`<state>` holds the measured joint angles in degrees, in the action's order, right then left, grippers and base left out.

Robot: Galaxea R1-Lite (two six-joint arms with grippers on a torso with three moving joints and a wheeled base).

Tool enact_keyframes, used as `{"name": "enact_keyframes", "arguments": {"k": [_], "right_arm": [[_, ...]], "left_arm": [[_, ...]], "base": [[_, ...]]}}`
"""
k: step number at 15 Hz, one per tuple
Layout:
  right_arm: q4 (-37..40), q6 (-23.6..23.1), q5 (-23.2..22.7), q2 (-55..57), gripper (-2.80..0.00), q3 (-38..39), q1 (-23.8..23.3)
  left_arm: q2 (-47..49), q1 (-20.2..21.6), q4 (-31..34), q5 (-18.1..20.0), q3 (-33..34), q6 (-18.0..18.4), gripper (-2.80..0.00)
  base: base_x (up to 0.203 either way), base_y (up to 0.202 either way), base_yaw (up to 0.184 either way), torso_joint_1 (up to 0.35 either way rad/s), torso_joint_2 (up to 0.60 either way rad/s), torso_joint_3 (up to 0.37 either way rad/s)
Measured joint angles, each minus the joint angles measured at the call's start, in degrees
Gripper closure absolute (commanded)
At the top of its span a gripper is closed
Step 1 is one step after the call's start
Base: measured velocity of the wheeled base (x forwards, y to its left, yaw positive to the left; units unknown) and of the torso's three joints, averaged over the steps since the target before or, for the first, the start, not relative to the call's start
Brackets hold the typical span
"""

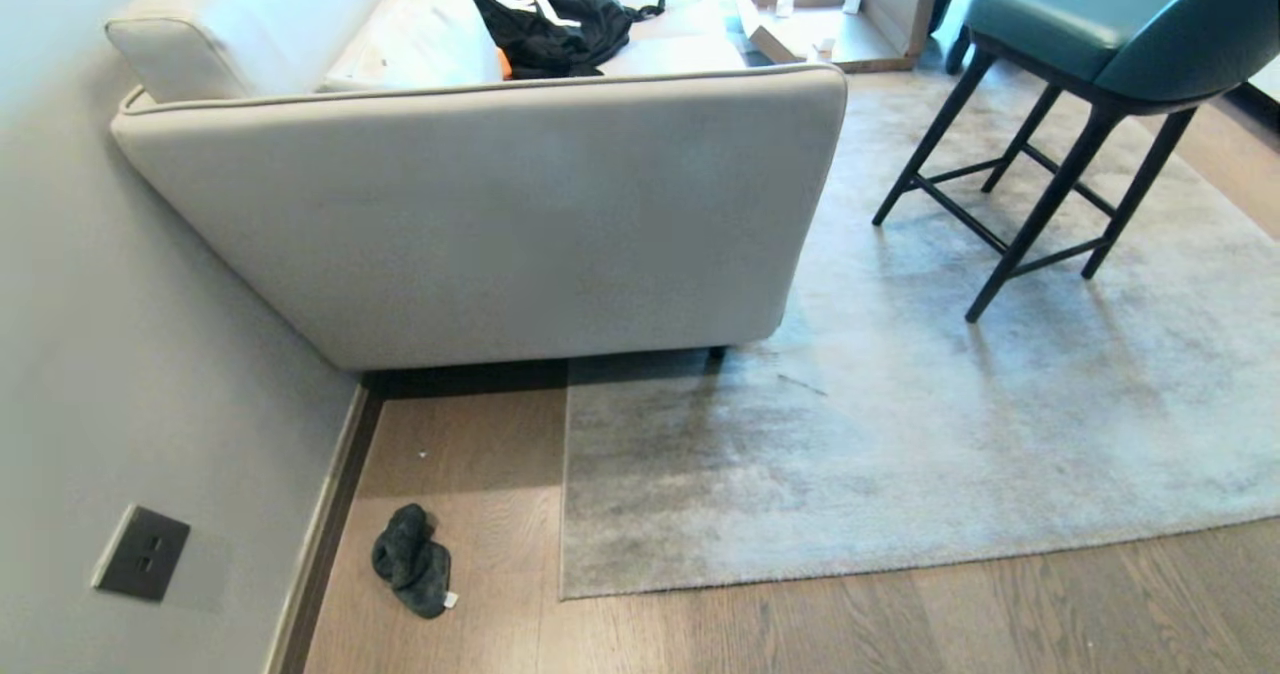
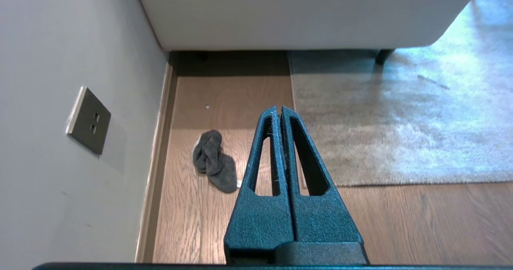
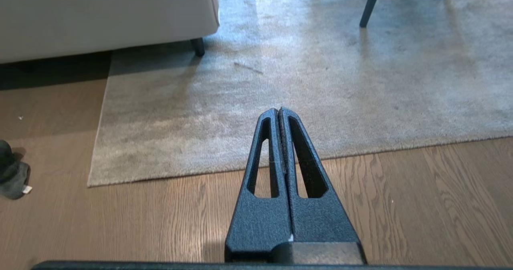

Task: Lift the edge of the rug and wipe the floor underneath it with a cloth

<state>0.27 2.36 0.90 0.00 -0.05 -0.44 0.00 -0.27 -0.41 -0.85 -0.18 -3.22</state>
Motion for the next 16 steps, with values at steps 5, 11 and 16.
{"name": "enact_keyframes", "arguments": {"k": [5,11,16], "right_arm": [[0.00,-0.06,-0.02,0.00,0.00,0.00,0.00],[-0.02,-0.07,-0.02,0.00,0.00,0.00,0.00],[0.00,-0.16,-0.05,0.00,0.00,0.00,0.00]], "left_arm": [[0.00,0.00,0.09,-0.05,0.00,-0.06,0.00],[0.00,0.00,0.01,-0.03,0.00,0.00,0.00],[0.00,0.00,0.00,-0.05,0.00,-0.02,0.00]], "base": [[0.000,0.000,0.000,0.001,0.00,0.087],[0.000,0.000,0.000,0.000,0.00,0.000],[0.000,0.000,0.000,0.000,0.00,0.000]]}}
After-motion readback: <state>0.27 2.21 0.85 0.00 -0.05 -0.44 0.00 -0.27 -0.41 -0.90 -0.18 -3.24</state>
